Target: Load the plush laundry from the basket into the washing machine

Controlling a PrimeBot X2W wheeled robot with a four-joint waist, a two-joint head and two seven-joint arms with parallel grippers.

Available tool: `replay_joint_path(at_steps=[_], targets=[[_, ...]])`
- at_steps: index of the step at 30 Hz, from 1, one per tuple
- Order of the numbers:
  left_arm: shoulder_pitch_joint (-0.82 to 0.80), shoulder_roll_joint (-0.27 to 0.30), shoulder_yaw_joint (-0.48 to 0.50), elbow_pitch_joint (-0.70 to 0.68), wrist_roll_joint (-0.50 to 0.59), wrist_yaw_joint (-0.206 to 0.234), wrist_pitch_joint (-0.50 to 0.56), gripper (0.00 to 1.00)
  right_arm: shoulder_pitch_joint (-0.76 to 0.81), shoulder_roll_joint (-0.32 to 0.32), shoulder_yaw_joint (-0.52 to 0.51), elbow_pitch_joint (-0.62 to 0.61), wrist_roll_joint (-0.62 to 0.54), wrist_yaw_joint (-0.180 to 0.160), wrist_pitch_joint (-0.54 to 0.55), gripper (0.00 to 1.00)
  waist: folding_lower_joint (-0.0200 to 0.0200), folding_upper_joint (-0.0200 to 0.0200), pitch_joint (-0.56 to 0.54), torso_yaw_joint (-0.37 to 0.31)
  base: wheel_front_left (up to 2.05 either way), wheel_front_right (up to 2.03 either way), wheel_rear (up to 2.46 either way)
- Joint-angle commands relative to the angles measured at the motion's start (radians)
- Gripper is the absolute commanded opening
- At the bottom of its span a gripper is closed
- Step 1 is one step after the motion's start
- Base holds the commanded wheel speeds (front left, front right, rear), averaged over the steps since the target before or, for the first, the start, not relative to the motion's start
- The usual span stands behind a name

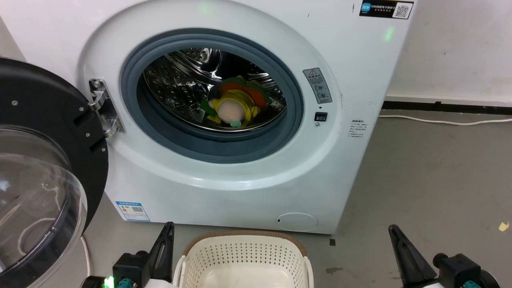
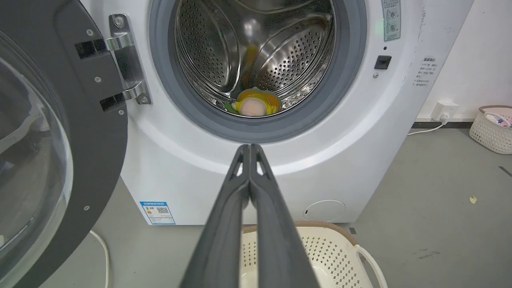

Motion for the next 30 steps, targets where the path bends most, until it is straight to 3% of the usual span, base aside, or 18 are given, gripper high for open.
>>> replay_joint_path(at_steps=[1, 30], targets=[[-0.014, -0.003, 0.007, -0.008, 0.008, 0.001, 0.006, 0.00, -0.020, 0.000, -0.001, -0.008, -0.010, 0.000, 0.006, 0.00, -0.0001, 0.0000, 0.000, -0.002, 0.00, 0.00, 0.00], [-0.033, -0.028, 0.051, -0.050, 0.057, 0.002, 0.079, 0.00, -0.058, 0.000, -0.006, -0.030, -0.033, -0.001, 0.080, 0.00, -0.0002, 0.0000, 0.006, -0.042, 0.00, 0.00, 0.00]])
